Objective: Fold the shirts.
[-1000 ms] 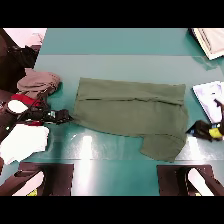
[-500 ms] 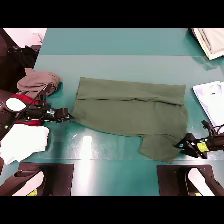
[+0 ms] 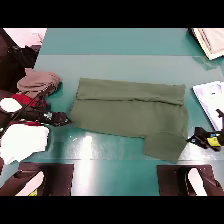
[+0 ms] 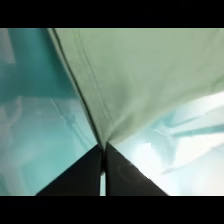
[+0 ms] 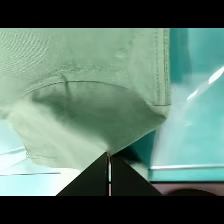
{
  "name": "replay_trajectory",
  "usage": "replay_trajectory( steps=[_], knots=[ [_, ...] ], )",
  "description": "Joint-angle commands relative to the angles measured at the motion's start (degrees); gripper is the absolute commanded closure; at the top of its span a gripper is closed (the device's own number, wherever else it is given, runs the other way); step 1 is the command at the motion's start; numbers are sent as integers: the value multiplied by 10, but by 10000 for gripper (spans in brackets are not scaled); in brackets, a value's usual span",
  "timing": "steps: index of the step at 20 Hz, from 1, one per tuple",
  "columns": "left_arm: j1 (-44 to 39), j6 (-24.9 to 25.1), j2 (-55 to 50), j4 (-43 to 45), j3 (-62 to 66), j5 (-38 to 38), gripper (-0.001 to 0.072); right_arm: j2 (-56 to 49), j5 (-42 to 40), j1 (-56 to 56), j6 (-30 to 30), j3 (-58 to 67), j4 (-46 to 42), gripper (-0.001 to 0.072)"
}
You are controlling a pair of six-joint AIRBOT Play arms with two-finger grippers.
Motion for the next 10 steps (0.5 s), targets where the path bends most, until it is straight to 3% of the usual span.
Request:
replay_trajectory(
  steps=[1, 5, 10],
  knots=[
    [0, -32, 71, 16, 0, -56, 684, 39, 14, 47, 0, 66, -57, 696],
    [0, -40, 85, -14, 29, 0, 684, -10, -41, 122, 3, 144, -56, 696],
    [0, -36, -17, -14, 87, 110, 684, -166, -126, 213, 3, 254, -57, 696]
  ],
)
